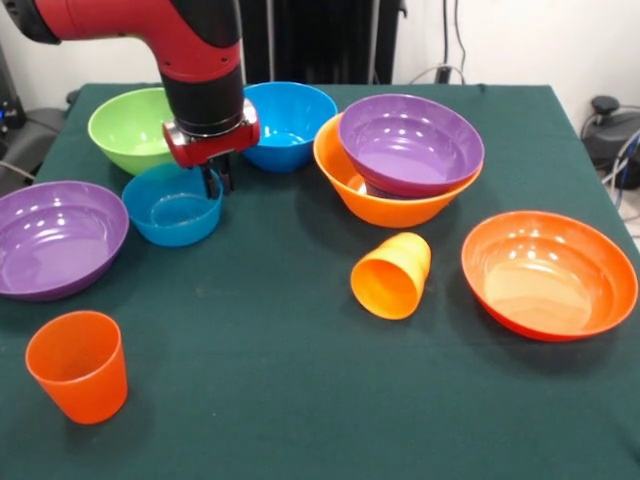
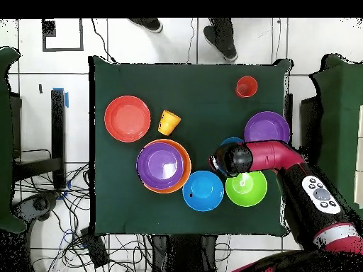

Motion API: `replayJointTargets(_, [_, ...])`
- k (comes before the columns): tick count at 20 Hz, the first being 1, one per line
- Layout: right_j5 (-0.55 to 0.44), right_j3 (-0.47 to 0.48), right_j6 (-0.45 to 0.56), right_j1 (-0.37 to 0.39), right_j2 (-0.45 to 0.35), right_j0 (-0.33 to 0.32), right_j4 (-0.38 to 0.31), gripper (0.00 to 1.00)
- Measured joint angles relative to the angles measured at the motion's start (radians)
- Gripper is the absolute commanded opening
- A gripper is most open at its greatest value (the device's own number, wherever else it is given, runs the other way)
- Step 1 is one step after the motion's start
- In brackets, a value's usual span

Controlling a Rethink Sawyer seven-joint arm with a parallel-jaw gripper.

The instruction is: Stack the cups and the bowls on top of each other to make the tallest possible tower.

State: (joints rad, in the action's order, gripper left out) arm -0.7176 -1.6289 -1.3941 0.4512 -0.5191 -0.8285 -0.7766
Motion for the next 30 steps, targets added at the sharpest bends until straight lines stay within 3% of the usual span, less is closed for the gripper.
replayJointTargets(9, [0.000, -0.001, 0.000, 0.011, -0.016, -0.006, 0.004, 0.00])
replayJointTargets(23, [-0.089, -0.003, 0.000, 0.176, -0.064, 0.011, 0.108, 0.00])
replayJointTargets(30, [-0.099, -0.005, 0.000, 0.208, -0.069, 0.011, 0.113, 0.00])
